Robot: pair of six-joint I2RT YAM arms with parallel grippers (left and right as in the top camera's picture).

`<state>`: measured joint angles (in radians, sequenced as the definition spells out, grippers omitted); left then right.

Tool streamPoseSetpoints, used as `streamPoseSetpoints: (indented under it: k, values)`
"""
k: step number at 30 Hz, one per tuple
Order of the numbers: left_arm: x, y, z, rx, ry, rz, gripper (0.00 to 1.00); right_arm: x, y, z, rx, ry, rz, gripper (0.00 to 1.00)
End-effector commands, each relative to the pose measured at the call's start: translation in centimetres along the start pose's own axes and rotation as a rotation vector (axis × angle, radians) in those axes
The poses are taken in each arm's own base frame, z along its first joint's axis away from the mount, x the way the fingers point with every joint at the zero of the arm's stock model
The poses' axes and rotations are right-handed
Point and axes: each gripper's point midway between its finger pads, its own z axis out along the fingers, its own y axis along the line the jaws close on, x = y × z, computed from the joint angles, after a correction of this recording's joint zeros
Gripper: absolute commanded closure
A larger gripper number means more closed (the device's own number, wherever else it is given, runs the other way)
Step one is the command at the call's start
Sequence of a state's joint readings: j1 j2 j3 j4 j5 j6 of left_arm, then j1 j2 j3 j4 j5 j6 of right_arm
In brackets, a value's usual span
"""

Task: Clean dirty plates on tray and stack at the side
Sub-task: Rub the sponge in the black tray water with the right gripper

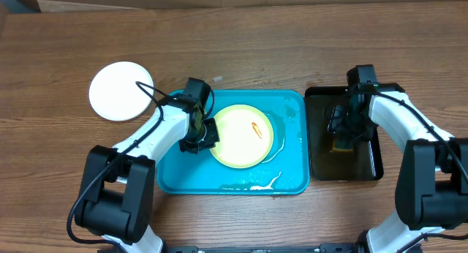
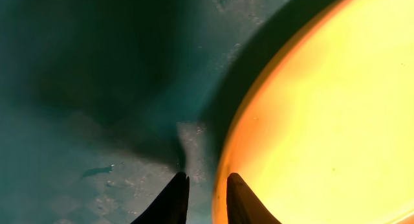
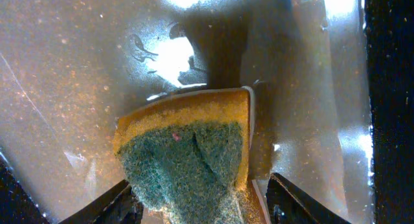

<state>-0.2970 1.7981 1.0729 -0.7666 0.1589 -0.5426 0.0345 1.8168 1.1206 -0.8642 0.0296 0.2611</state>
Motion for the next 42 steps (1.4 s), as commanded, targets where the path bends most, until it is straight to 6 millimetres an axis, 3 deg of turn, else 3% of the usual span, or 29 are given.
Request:
streamPoseSetpoints:
  k: [1, 4, 15, 19, 25, 42]
  values:
    - [0.1, 0.2, 0.2, 0.029, 0.032, -0.009, 0.79, 0.0, 0.2, -0.1, -0.008, -0.007, -0.003, 0.38]
    - [0.0, 0.2, 0.1, 0.036, 0.034, -0.006, 0.83, 0.0, 0.2, -0.1, -0.008, -0.007, -0.003, 0.38]
    - [-0.7, -0.2, -0.2, 0.042, 0.011, 0.021, 0.82, 0.0, 0.2, -0.1, -0.009, -0.008, -0.003, 0.38]
    - [-0.6, -0.2, -0.2, 0.043, 0.01, 0.023, 0.89, -0.1, 0.2, -0.1, -0.009, -0.009, -0.003, 0.38]
    - [-0.6, -0.4, -0.2, 0.052, 0.012, 0.031, 0.83, -0.1, 0.3, -0.1, -0.01, -0.011, -0.003, 0.38]
    - [-1.4, -0.9, -1.0, 0.065, -0.027, 0.065, 0.81, -0.5, 0.4, -0.1, -0.015, -0.027, -0.003, 0.38]
